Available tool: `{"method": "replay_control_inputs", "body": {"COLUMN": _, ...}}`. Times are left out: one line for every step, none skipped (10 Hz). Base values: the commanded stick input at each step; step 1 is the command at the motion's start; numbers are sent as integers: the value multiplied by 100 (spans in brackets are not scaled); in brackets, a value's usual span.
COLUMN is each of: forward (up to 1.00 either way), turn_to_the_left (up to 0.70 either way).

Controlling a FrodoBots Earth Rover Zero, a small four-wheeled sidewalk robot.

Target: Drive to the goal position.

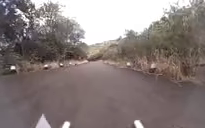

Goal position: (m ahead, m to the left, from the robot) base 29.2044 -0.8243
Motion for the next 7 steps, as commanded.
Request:
{"method": "replay_control_inputs", "body": {"forward": 50, "turn_to_the_left": 0}}
{"method": "replay_control_inputs", "body": {"forward": 50, "turn_to_the_left": 0}}
{"method": "replay_control_inputs", "body": {"forward": 50, "turn_to_the_left": 0}}
{"method": "replay_control_inputs", "body": {"forward": 50, "turn_to_the_left": 0}}
{"method": "replay_control_inputs", "body": {"forward": 50, "turn_to_the_left": 0}}
{"method": "replay_control_inputs", "body": {"forward": 50, "turn_to_the_left": 0}}
{"method": "replay_control_inputs", "body": {"forward": 50, "turn_to_the_left": 0}}
